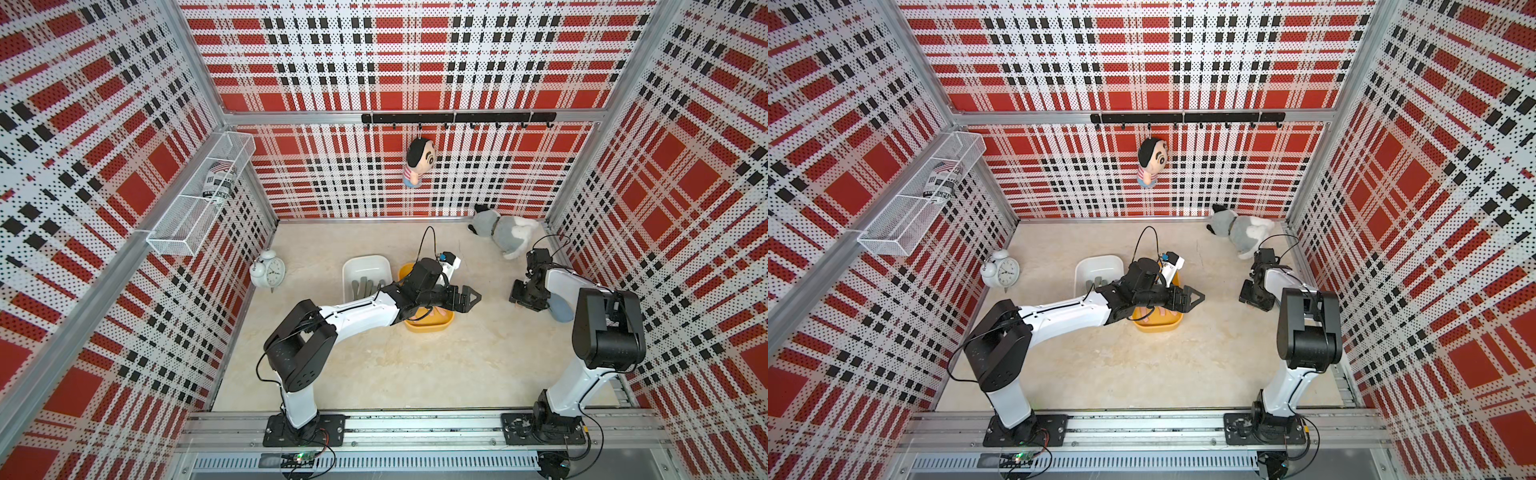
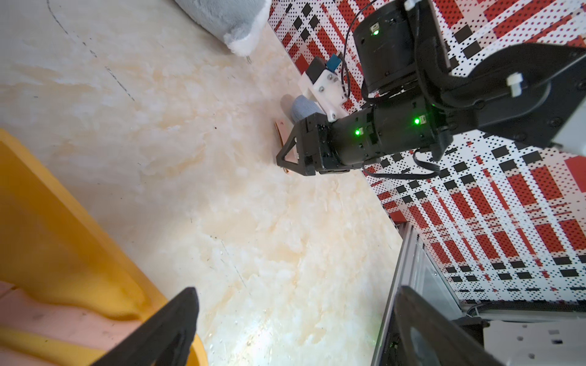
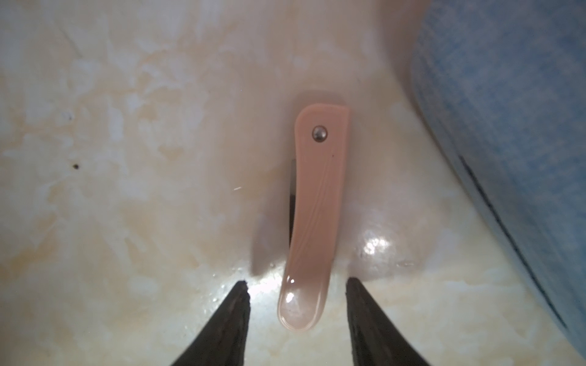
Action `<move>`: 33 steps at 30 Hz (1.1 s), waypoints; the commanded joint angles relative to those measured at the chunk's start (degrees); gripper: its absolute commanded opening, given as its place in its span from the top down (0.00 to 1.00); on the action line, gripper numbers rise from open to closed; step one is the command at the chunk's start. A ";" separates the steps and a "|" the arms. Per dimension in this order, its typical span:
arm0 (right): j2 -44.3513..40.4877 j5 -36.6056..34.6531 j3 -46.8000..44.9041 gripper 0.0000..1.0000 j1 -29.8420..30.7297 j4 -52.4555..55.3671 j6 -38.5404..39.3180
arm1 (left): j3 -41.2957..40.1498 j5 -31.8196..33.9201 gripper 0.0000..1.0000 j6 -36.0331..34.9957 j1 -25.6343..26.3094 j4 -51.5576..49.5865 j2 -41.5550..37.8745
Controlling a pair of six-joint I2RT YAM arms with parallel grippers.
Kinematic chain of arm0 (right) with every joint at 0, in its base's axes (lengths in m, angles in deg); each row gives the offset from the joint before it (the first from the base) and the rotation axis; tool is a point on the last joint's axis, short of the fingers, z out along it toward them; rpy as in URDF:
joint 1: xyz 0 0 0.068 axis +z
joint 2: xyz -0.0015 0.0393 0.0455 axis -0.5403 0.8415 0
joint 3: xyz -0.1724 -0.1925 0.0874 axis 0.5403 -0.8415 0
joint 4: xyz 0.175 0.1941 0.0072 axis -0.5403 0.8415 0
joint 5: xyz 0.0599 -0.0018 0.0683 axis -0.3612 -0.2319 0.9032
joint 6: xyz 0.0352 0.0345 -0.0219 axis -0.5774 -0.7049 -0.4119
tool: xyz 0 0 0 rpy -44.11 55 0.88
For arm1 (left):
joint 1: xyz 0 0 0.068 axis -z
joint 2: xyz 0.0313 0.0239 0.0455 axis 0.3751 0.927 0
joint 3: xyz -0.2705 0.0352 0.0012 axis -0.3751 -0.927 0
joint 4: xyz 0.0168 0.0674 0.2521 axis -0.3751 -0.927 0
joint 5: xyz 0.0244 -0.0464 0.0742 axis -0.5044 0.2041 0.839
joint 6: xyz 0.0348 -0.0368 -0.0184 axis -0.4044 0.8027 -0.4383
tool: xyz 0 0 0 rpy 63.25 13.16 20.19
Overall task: Place the fruit knives into the storage box by color
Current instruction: Pick up the fruit knife from the center of the board.
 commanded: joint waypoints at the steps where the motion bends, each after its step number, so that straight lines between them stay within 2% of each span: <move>1: 1.36 0.59 -0.89 0.50 -0.20 -1.03 0.43 | -0.62 0.71 0.02 -0.77 -0.48 0.33 -0.71; 8: 1.82 1.03 -0.87 0.51 -0.28 -1.11 0.47 | -1.42 0.89 0.02 -0.52 -0.74 0.85 -1.26; 19: 1.47 1.84 -1.31 0.65 -0.22 -1.45 0.64 | -2.32 1.49 0.02 -0.46 -0.87 0.79 -2.21; 33: 0.96 2.29 -1.40 0.74 -0.24 -1.35 0.83 | -2.94 1.90 0.02 -0.50 -1.22 0.79 -2.74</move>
